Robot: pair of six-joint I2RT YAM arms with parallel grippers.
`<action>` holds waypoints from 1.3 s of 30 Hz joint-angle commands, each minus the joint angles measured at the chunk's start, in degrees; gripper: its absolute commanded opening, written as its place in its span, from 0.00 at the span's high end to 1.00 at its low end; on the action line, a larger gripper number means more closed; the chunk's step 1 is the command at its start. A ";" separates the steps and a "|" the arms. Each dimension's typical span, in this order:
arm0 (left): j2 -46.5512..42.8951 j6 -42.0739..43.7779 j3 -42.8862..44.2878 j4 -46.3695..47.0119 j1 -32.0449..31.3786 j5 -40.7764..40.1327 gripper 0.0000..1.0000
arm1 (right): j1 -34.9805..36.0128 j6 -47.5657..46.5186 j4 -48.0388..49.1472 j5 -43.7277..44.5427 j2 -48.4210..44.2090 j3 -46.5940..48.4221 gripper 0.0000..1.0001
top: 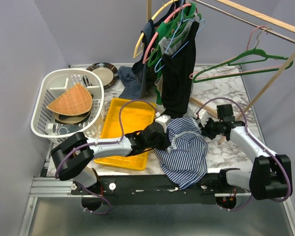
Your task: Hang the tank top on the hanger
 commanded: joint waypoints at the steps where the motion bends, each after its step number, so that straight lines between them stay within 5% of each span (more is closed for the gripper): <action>1: -2.82 0.86 1.84 0.40 -0.37 -0.61 1.00 | 0.30 0.22 -5.04 -1.19 -9.57 2.95 1.00; 8: -14.32 6.49 6.50 -5.93 4.01 2.01 1.00 | 0.21 3.48 -15.32 -4.44 -26.72 11.64 1.00; 17: -19.69 8.68 11.78 -11.03 12.45 12.21 1.00 | 0.13 8.92 -20.52 -5.42 -30.53 23.95 1.00; 25: -15.23 6.76 3.00 -8.06 15.88 11.95 1.00 | 0.04 9.81 -9.73 5.82 -27.99 7.72 1.00; 28: -12.06 6.14 1.32 -6.12 16.06 11.78 0.80 | -0.05 9.19 -9.53 4.35 -25.97 3.40 0.98; 31: -12.14 7.10 2.01 -5.94 16.06 11.95 0.60 | -0.05 9.45 -10.50 1.89 -24.47 2.86 0.88; 33: -14.68 9.56 3.07 -7.59 16.06 11.69 0.40 | -0.05 10.94 -10.59 1.35 -25.25 3.82 0.64; 36: -18.90 14.91 7.28 -12.50 16.06 11.60 0.29 | 0.04 12.61 -11.38 -1.10 -27.71 5.67 0.27; 39: -21.54 20.00 13.51 -16.99 16.15 13.88 0.24 | -0.92 13.58 -12.61 -6.54 -28.95 7.61 0.16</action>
